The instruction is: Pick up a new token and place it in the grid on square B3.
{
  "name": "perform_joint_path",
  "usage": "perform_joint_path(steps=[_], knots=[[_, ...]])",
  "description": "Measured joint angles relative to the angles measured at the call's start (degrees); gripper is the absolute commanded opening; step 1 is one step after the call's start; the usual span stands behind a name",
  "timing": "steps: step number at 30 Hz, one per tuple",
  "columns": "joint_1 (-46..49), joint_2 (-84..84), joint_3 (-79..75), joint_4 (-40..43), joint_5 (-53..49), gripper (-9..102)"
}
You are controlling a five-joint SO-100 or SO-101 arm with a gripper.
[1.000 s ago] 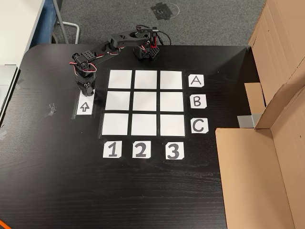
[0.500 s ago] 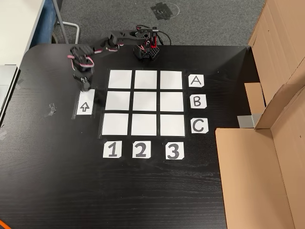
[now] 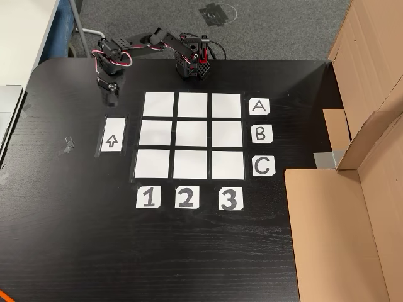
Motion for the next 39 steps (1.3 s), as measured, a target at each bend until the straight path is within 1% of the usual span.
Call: perform_joint_path(steps=[8,17,22,32,39], knots=[[-9.2,6.4,10.2,0.0,2.5,-1],[-22.6,22.8,25.7,0.0,7.2,-1],[-29.7,28.1,33.8,-0.9,10.5,-1],[-39.5,29.3,43.7,-6.2,15.3,-1],[-45.9,26.9,44.2,-8.7,17.8,-1]])
